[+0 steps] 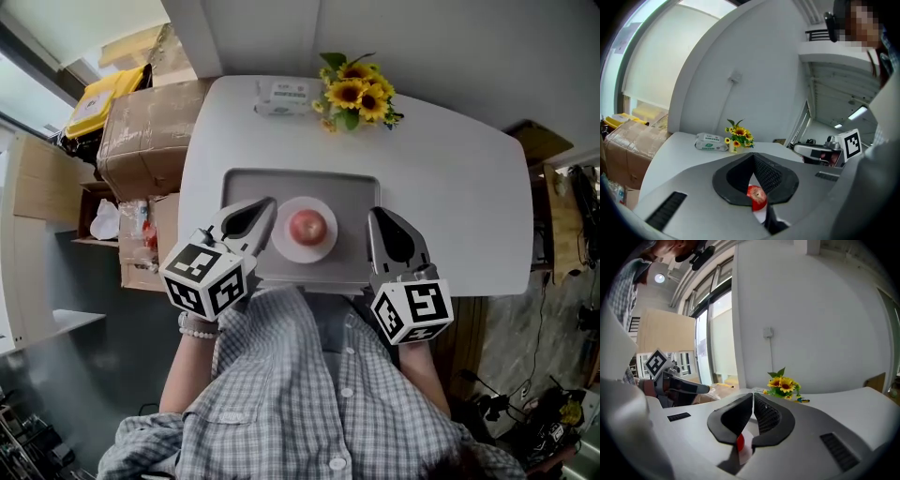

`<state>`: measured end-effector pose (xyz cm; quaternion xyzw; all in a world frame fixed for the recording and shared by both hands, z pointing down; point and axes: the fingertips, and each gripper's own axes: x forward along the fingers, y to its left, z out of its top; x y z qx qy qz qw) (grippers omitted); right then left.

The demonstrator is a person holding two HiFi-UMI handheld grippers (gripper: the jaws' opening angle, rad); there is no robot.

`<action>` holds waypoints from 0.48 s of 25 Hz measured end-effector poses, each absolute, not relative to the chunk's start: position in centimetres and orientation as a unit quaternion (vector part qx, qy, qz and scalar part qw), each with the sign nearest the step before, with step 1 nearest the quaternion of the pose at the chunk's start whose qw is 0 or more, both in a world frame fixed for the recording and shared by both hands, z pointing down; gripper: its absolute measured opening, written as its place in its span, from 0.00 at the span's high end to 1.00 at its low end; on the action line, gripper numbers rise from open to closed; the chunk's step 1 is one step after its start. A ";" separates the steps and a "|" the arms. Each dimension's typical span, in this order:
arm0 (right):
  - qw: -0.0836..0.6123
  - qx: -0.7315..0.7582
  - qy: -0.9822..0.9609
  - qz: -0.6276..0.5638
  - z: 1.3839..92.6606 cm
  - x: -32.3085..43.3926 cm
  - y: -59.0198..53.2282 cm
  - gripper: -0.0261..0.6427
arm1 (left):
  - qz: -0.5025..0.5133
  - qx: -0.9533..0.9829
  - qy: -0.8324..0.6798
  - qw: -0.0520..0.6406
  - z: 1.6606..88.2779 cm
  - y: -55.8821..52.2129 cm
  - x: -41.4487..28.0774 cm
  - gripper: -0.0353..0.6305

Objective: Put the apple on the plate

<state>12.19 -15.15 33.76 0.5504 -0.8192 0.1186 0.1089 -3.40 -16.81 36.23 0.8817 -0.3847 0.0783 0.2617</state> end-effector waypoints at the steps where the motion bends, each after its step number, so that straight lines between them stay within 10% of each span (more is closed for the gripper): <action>1: 0.106 0.553 -0.819 0.110 33.3 12.3 -15.1 0.92 | 0.079 0.885 -0.382 0.255 35.9 -16.7 -3.3 0.93; 12: 0.112 0.565 -0.813 0.084 32.9 13.2 -14.9 0.92 | 0.086 0.909 -0.344 0.219 34.6 -15.7 -1.0 0.93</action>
